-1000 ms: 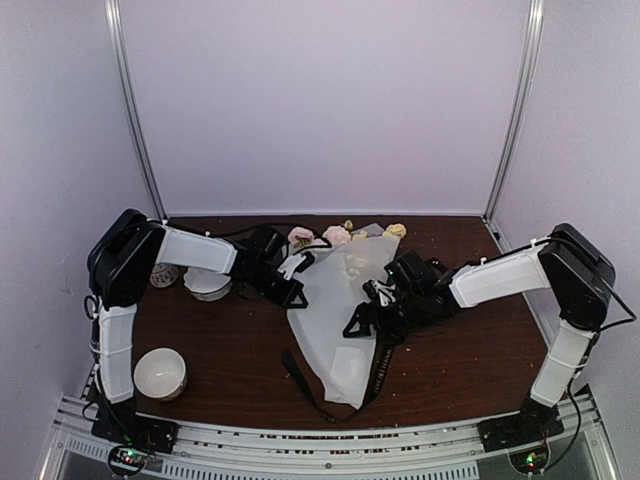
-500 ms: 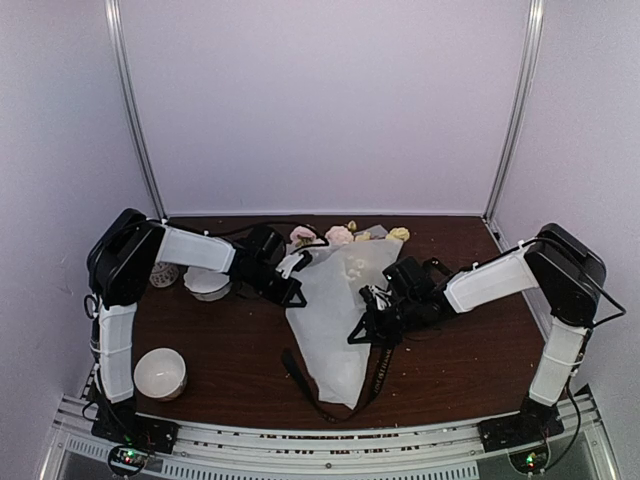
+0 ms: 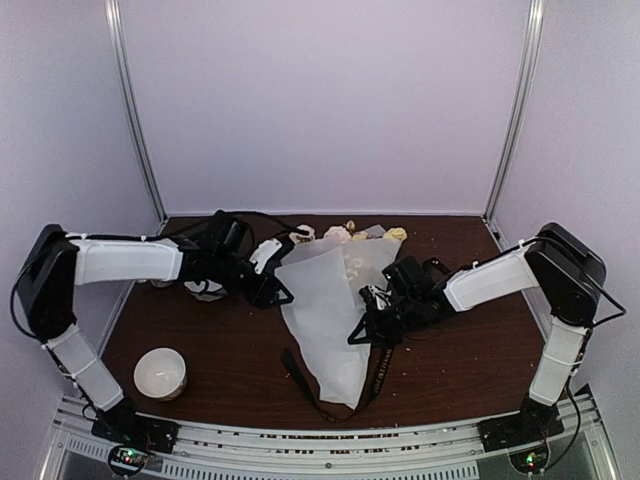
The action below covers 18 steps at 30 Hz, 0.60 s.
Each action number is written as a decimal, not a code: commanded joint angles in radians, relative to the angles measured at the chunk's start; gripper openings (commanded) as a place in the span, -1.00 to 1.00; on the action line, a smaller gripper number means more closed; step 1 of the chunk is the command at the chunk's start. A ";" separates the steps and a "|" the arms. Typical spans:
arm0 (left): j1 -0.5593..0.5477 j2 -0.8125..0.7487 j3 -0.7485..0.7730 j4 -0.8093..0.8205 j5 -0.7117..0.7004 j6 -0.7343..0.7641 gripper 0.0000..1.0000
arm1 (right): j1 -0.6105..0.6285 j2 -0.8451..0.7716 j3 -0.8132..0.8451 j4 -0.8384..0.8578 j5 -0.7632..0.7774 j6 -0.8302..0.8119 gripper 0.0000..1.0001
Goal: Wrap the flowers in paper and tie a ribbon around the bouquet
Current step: Pass from the left arm to the right
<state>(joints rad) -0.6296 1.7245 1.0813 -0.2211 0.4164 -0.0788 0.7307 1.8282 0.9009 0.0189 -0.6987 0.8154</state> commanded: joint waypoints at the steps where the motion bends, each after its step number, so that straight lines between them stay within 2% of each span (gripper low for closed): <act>1: -0.174 -0.177 -0.094 -0.049 -0.023 0.324 0.08 | 0.001 -0.012 0.029 -0.026 -0.006 -0.019 -1.00; 5: -0.346 -0.216 -0.200 -0.094 -0.018 0.548 0.08 | 0.001 -0.012 0.037 -0.021 -0.002 -0.019 -1.00; 8: -0.401 -0.219 -0.250 -0.063 0.005 0.634 0.05 | 0.001 -0.008 0.050 -0.041 0.004 -0.037 -1.00; 11: -0.439 -0.205 -0.237 -0.102 -0.014 0.713 0.02 | 0.001 -0.002 0.056 -0.054 0.010 -0.054 -1.00; 14: -0.492 -0.160 -0.209 -0.130 -0.082 0.767 0.02 | 0.000 0.013 0.072 -0.066 0.011 -0.064 -1.00; 18: -0.543 -0.071 -0.176 -0.083 -0.216 0.770 0.03 | -0.001 0.014 0.074 -0.063 0.009 -0.068 -1.00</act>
<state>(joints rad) -1.1282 1.5791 0.8597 -0.3424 0.3305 0.6174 0.7307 1.8317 0.9474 -0.0425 -0.6983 0.7807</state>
